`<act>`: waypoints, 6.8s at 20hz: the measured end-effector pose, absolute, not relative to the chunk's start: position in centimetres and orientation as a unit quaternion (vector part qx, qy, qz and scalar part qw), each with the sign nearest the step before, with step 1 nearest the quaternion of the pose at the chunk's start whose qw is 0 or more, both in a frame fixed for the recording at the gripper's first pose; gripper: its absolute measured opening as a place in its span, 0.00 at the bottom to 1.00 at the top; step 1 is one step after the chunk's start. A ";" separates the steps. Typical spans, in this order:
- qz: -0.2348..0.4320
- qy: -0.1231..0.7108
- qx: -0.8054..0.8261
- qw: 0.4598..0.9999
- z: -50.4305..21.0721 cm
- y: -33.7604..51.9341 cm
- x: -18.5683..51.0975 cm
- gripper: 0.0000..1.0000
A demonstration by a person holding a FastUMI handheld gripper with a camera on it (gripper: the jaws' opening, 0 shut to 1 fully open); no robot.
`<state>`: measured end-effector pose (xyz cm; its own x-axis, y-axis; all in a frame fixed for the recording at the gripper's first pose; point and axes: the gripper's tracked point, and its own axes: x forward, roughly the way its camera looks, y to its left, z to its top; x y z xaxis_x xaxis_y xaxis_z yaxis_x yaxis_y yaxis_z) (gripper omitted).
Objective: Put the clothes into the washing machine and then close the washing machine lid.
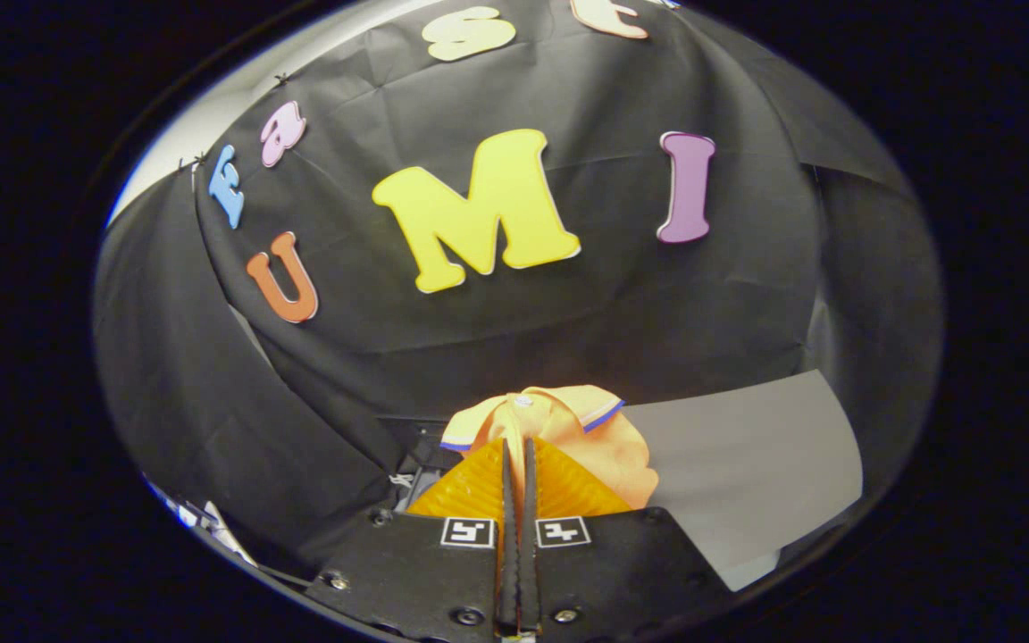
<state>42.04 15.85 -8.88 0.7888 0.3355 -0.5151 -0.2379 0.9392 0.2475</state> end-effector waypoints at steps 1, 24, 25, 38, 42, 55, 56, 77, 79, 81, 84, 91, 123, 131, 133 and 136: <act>0.159 0.287 0.088 0.941 -8.8 17.3 41.9 0.04; 0.165 0.395 0.085 0.900 -25.7 35.1 44.6 0.04; 0.163 0.401 0.086 0.897 -26.7 35.2 44.6 0.04; 0.127 0.462 0.063 0.875 -33.2 35.8 45.9 0.04; 0.114 0.473 0.049 0.872 -33.6 35.1 45.8 0.04; 0.093 0.461 0.030 0.882 -33.8 32.3 45.1 0.79; 0.093 0.461 0.030 0.882 -33.8 32.2 45.0 0.79; 0.096 0.335 -0.032 0.937 -21.5 30.3 39.1 0.79; 0.091 0.313 -0.029 0.945 -19.4 30.0 37.8 0.79; 0.084 0.286 -0.034 0.954 -17.2 29.5 36.6 0.79; 0.080 0.250 -0.038 0.964 -14.0 29.0 35.0 0.80; 0.068 0.196 -0.029 0.978 -9.0 28.1 36.5 1.00; 0.048 0.399 0.025 0.916 -27.6 34.5 63.5 1.00; 0.047 0.418 0.006 0.907 -30.7 34.9 63.0 1.00; 0.048 0.419 0.007 0.907 -30.5 34.7 62.7 1.00; 0.050 0.417 0.007 0.907 -30.5 34.6 62.4 1.00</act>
<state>62.42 34.57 -30.46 0.6466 0.0955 -0.7568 -0.0842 0.9950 0.0536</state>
